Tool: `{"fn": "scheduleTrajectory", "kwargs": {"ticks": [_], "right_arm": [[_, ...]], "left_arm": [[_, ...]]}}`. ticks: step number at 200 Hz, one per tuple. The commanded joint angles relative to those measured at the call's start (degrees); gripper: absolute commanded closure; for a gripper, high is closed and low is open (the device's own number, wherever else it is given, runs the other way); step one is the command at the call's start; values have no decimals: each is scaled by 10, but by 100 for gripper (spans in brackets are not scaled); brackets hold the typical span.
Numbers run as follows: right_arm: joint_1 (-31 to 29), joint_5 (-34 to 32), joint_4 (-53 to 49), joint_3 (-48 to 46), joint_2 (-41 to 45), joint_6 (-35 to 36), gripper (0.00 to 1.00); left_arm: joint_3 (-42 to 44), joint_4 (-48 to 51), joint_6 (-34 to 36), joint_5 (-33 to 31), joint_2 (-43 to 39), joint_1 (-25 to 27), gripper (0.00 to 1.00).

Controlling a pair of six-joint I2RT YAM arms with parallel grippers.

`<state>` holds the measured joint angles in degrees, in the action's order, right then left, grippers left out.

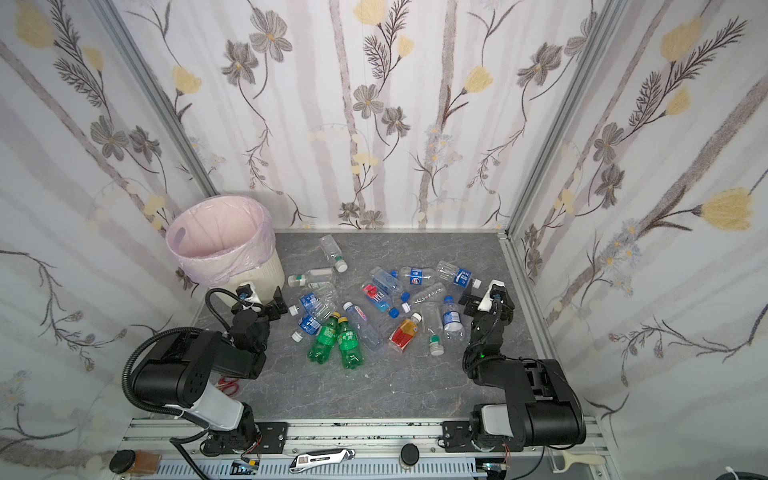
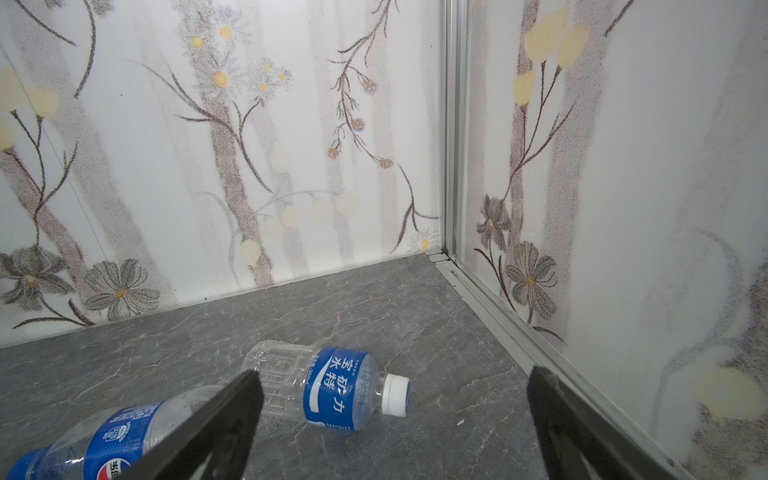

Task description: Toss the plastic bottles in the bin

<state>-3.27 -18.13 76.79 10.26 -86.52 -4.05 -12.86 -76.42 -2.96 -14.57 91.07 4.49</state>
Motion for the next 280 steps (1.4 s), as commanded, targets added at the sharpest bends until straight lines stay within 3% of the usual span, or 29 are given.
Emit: {"fn": "scheduleTrajectory", "kwargs": {"ticks": [1, 95, 159, 184, 247, 264, 280], "right_arm": [[0, 6, 0, 3, 1, 0, 0], [-2, 1, -29, 12, 17, -2, 0], [-5, 8, -20, 3, 33, 8, 0], [-7, -22, -134, 33, 89, -4, 0], [-14, -60, -187, 59, 124, -5, 0], [-16, -53, -227, 85, 146, -23, 0], [-28, -42, -298, 129, 166, -29, 0]], "left_arm": [[1, -26, 4, -1, 0, -1, 0], [0, -25, -7, 0, 0, -9, 0], [31, -20, 25, -16, -81, 16, 0], [44, -9, 46, -54, -130, 46, 0], [40, 108, 70, -179, -250, 154, 0], [5, 183, 62, -177, -280, 177, 0], [-57, 313, 28, -169, -304, 185, 0]]}}
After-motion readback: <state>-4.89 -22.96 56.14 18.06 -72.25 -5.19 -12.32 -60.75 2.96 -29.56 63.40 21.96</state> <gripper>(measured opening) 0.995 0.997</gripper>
